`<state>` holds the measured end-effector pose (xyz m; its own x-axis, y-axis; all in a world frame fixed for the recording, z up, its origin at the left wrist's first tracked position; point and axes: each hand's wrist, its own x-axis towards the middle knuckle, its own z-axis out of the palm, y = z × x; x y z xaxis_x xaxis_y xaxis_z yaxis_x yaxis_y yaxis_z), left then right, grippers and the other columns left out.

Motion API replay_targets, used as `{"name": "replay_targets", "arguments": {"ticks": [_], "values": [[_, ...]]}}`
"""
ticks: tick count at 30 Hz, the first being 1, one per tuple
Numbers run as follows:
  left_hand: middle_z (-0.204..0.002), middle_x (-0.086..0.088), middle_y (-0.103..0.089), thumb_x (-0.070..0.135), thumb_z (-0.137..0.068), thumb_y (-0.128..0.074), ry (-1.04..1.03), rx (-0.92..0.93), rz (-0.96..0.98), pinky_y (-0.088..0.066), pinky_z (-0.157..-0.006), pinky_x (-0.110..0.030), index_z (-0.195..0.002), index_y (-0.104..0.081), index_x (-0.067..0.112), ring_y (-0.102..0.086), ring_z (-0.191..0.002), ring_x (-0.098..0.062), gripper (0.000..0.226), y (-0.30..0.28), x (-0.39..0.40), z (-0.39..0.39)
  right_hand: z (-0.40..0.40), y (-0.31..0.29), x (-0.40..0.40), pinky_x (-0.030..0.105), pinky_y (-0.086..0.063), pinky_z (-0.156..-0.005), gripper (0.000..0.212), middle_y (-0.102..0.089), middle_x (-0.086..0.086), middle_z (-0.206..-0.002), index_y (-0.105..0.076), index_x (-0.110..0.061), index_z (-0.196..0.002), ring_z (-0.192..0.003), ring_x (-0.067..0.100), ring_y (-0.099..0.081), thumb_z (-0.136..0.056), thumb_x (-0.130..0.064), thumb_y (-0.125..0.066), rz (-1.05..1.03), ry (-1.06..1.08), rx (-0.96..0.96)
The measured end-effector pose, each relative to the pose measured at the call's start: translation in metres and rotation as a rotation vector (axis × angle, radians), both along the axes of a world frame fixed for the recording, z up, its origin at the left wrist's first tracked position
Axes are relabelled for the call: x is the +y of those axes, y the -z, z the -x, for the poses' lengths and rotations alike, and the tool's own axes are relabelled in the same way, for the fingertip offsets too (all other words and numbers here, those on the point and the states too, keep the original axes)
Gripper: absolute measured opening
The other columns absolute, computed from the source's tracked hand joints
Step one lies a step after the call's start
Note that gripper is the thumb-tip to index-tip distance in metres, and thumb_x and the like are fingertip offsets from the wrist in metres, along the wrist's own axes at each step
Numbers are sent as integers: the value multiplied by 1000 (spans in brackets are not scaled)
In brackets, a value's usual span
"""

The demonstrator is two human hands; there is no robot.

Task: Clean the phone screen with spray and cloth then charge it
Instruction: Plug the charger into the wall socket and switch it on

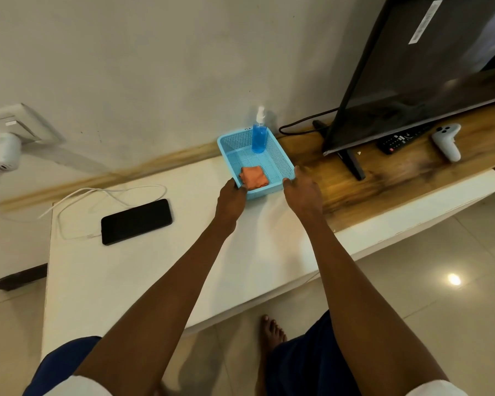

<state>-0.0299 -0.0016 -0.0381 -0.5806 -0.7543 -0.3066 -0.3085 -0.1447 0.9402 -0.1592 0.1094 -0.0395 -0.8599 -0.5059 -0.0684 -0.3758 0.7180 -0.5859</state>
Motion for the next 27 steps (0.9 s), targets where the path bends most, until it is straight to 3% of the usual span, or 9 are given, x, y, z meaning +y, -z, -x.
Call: {"name": "replay_targets", "arguments": {"ticks": [6,11,14,17,19,22,24,27], "values": [[-102,9,-64,22,-98,-54,22,43,-31,-45,-74,-24,-116,-61,23,-58,-95,-11,19,2,-3,3,6,0,3,35,-58,-88,49,-55,8,-136,-35,-13,-146,-112,25,-63,-101,-31,-48,34,-13,-27],[-121,-5,-65,21,-97,-57,58,22,-58,-44,-83,-27,-119,-62,20,-57,-98,-14,23,-1,-8,0,13,1,4,23,-49,-79,51,-55,7,-134,-31,-15,-150,-110,21,-62,-102,-22,-47,45,-62,-49],[-131,-10,-63,22,-97,-59,75,29,-75,-43,-84,-26,-132,-60,16,-54,-98,-13,35,0,-11,-4,18,2,9,25,-50,-85,47,-57,7,-133,-36,-16,-148,-110,21,-63,-103,-23,-47,119,-106,-88],[-132,-6,-63,30,-97,-61,126,28,-14,-44,-77,-18,-136,-58,19,-58,-108,-16,41,3,-12,-8,24,4,15,33,-54,-93,44,-58,4,-133,-41,-19,-145,-111,22,-62,-102,-29,-49,184,-143,-138],[-136,-1,-60,35,-95,-63,140,9,32,-47,-79,-15,-141,-52,21,-57,-119,-13,49,5,-15,-8,26,5,15,31,-55,-90,42,-58,2,-132,-44,-20,-140,-111,20,-62,-100,-31,-52,208,-143,-140],[-154,-1,-42,45,-93,-64,81,-46,73,-42,-108,-32,-154,-30,20,-46,-137,-19,74,2,-17,-7,27,6,7,28,-56,-87,40,-59,2,-129,-49,-20,-134,-109,19,-63,-98,-34,-56,258,-127,-78],[-157,-1,-37,49,-93,-61,47,-86,147,-38,-107,-34,-156,-26,22,-44,-139,-21,77,-2,-19,-6,27,2,-6,34,-57,-89,41,-59,0,-130,-51,-22,-134,-107,21,-63,-97,-39,-55,254,-84,-25],[-150,6,-47,51,-95,-57,116,-101,262,-42,-97,-28,-152,-33,28,-53,-130,-19,67,-8,-23,-5,34,-4,-38,35,-53,-93,45,-61,-2,-129,-51,-27,-135,-109,21,-59,-96,-51,-50,99,-100,175]]}}
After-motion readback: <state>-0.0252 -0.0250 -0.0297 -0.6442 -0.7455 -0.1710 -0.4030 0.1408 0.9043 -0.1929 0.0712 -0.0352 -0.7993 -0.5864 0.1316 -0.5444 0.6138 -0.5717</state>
